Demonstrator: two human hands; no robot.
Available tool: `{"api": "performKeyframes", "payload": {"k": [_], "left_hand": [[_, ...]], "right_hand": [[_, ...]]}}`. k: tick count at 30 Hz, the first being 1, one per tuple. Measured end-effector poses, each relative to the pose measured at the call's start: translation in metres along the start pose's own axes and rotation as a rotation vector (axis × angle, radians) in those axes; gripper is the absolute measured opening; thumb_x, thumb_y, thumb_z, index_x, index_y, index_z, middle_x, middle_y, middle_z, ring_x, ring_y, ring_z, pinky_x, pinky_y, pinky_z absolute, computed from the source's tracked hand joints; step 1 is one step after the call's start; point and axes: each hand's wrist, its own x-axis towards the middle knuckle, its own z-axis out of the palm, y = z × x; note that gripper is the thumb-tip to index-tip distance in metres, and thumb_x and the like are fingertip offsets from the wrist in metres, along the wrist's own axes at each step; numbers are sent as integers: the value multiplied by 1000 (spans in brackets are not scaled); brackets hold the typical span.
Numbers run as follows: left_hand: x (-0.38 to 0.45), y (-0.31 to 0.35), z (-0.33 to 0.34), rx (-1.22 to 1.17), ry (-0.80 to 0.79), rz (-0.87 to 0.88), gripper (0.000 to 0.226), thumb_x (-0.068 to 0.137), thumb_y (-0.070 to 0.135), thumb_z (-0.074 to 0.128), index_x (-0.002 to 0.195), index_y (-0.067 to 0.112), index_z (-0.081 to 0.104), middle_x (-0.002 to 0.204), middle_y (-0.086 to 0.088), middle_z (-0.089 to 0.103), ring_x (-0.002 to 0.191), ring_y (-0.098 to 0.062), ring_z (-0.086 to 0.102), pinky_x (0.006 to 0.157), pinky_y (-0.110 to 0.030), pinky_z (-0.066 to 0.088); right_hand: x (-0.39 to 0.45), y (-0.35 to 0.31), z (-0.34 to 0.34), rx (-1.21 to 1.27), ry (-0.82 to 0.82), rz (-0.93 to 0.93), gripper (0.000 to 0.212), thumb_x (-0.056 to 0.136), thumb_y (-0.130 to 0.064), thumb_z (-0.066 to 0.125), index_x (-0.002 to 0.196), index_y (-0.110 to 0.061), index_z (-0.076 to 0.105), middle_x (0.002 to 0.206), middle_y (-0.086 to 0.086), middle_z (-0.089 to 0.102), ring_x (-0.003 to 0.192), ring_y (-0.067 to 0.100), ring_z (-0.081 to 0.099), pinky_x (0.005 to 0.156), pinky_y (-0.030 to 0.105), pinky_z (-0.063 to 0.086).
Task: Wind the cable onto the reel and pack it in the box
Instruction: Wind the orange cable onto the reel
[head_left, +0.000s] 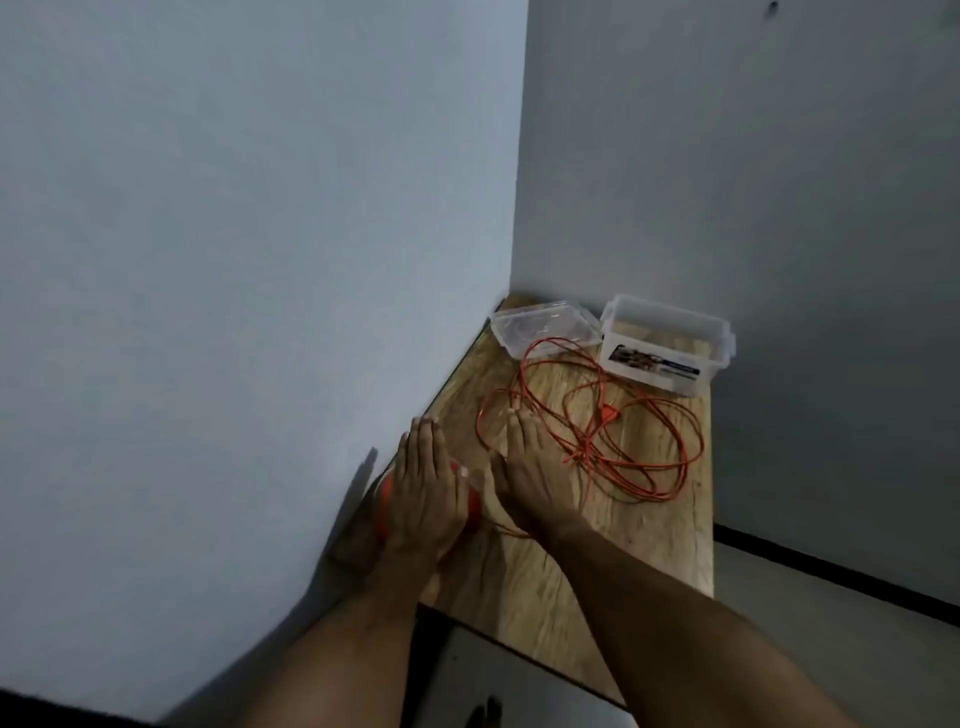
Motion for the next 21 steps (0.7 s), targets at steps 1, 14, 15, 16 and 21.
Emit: {"api": "performKeyframes", "payload": {"k": [1, 14, 15, 16, 21], "left_hand": [[-10, -8, 3, 21, -61, -57, 71, 100, 41, 34, 155, -4, 33, 160, -24, 37, 149, -36, 38, 123, -44, 30], [-63, -38, 40, -218, -35, -364, 74, 95, 52, 42, 144, -5, 44, 143, -27, 57, 127, -45, 60, 108, -47, 40], [-63, -37, 42, -232, -24, -372, 74, 95, 51, 44, 143, -6, 44, 143, -28, 56, 127, -46, 59, 108, -48, 39], [-62, -36, 45, -246, -11, -386, 75, 94, 50, 47, 143, -6, 45, 143, -28, 56, 128, -46, 59, 108, -49, 39], [-54, -30, 51, -424, 53, -534, 75, 88, 42, 62, 141, -8, 49, 140, -30, 56, 123, -50, 59, 106, -53, 41]], "right_hand": [[-6, -8, 10, 31, -33, -2, 57, 101, -31, 41, 147, 3, 40, 149, 23, 46, 141, 34, 41, 119, 43, 30], [-25, -55, 61, 459, -197, 91, 36, 98, -32, 39, 126, -11, 47, 126, 5, 48, 114, 18, 46, 97, 35, 46], [-23, -55, 62, 453, -192, 109, 36, 98, -32, 39, 125, -11, 48, 125, 5, 49, 112, 18, 47, 96, 36, 47], [-20, -56, 64, 450, -196, 136, 37, 97, -32, 38, 125, -11, 49, 125, 5, 50, 111, 18, 46, 95, 38, 47], [-12, -64, 68, 504, -193, 268, 60, 82, -43, 30, 129, -10, 45, 125, 8, 47, 111, 20, 42, 97, 39, 44]]}}
